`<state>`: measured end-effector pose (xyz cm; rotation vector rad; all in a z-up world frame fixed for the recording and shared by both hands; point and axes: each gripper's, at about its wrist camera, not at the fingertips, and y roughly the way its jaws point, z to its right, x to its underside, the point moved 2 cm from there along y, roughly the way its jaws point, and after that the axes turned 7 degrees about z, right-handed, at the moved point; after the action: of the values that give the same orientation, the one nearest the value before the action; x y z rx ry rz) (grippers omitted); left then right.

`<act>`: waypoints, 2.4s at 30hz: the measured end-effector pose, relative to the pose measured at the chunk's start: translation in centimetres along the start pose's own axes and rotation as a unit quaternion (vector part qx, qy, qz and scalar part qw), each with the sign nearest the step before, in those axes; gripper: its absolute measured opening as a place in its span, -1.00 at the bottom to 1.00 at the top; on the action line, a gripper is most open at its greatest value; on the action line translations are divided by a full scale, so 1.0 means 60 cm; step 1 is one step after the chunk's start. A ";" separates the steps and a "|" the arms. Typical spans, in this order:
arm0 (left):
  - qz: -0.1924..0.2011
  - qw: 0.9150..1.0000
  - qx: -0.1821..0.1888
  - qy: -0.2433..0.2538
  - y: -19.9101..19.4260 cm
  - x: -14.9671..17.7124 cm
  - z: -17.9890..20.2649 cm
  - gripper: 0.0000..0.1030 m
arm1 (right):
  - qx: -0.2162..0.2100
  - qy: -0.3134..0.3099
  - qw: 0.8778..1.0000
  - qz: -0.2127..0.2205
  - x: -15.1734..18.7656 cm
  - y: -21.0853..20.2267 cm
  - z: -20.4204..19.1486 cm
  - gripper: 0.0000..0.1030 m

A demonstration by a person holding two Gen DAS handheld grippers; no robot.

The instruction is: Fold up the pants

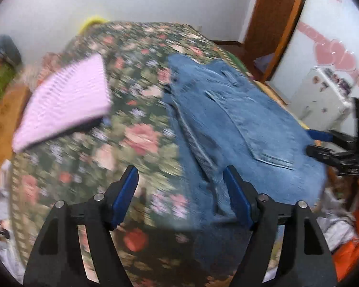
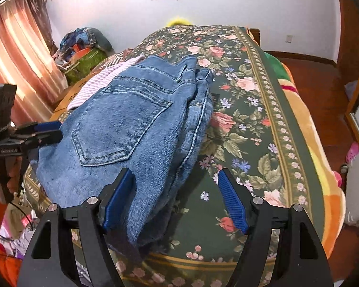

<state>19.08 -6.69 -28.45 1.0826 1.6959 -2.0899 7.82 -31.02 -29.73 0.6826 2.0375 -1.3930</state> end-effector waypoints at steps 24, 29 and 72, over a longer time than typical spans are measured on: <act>0.004 0.998 0.043 -0.041 0.156 -0.211 -0.034 -0.22 | -0.035 -0.005 0.999 0.035 -0.174 0.103 0.053 -0.38; -0.007 0.998 0.064 -0.011 0.205 -0.230 -0.008 -0.22 | -0.066 -0.006 0.998 -0.001 -0.188 0.174 0.050 -0.50; -0.009 0.996 0.087 -0.032 -0.016 -0.093 0.008 0.41 | -0.043 -0.074 0.996 0.015 -0.142 0.058 -0.033 -0.14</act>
<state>22.19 -8.26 -24.00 1.0393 1.5237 -2.2934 15.88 -28.81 -25.40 0.5544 1.9511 -1.2919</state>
